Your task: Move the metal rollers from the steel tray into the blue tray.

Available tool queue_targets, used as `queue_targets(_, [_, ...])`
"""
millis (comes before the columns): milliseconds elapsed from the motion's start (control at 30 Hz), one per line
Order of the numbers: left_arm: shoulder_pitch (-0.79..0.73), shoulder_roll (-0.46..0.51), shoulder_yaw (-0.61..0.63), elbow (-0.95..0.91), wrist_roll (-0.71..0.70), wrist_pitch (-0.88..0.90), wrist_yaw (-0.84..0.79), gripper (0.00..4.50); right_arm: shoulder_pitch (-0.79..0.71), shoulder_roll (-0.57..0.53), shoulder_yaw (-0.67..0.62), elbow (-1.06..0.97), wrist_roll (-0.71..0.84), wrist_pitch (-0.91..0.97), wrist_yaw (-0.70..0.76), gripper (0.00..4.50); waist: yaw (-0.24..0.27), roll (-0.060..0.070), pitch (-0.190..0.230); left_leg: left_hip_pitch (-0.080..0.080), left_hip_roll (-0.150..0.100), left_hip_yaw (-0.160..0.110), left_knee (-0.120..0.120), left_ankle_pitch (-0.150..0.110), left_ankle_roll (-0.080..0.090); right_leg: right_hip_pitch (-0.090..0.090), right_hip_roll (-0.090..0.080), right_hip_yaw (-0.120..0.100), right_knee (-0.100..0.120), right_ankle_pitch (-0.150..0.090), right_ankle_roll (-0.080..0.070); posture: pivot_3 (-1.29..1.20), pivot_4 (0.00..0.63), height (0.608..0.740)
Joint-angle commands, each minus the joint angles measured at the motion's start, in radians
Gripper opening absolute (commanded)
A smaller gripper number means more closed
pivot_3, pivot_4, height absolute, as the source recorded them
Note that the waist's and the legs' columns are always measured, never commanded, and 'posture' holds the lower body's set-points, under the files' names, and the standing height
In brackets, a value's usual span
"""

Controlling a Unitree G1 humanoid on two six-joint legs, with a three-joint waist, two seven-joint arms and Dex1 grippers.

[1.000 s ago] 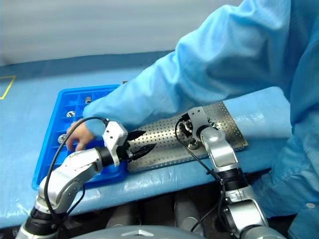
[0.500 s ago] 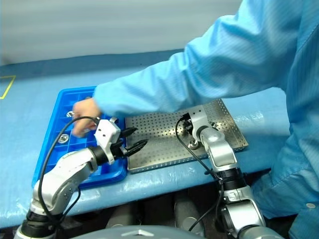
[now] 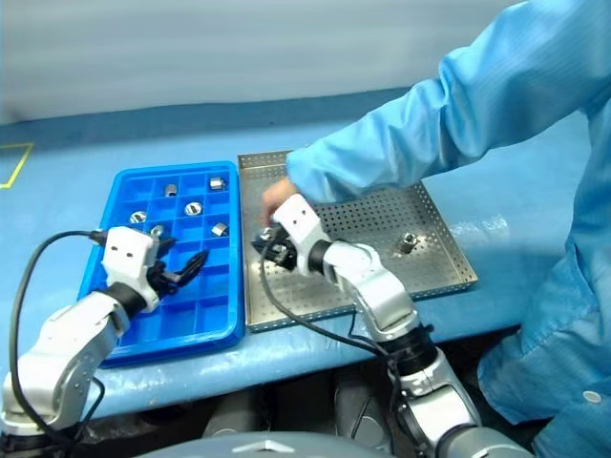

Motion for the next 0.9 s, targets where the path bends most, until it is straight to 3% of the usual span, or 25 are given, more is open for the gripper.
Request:
queue_targets(33, [0.043,0.022,0.059,-0.071,0.027,0.013,0.022,3.46,-0.057,0.052,0.055,0.034,0.008,-0.054,0.04,1.87,0.004,0.0,0.0,0.0,0.0,0.0,0.0,0.0,0.0,0.0,0.0,0.0,0.0,0.0,0.0,0.04,0.15,0.74])
queue_targets(433, [0.182,-0.063,0.4,-0.152,0.003,0.019,0.115,3.46,-0.162,0.193,0.174,0.24,-0.005,-0.17,0.153,1.87,0.048,-0.001,0.0,0.0,0.001,-0.002,-0.003,0.0,-0.001,-0.001,-0.001,-0.005,0.0,-0.002,-0.004,0.17,0.15,0.74])
queue_targets(633, [0.272,-0.104,0.484,-0.26,-0.139,0.032,0.041,3.46,-0.239,0.288,0.156,0.422,-0.008,-0.253,0.18,1.87,0.079,-0.001,0.0,0.0,0.002,-0.003,-0.004,0.0,-0.001,-0.001,-0.002,-0.007,0.0,-0.003,-0.005,0.24,0.15,0.74])
queue_targets(900, [0.345,-0.132,0.541,-0.301,-0.168,0.032,0.077,3.46,-0.317,0.374,0.138,0.636,-0.01,-0.359,0.182,1.87,0.111,-0.003,-0.001,0.0,0.0,-0.003,-0.005,0.0,-0.002,0.0,-0.002,-0.01,-0.001,-0.004,-0.006,0.31,0.15,0.74])
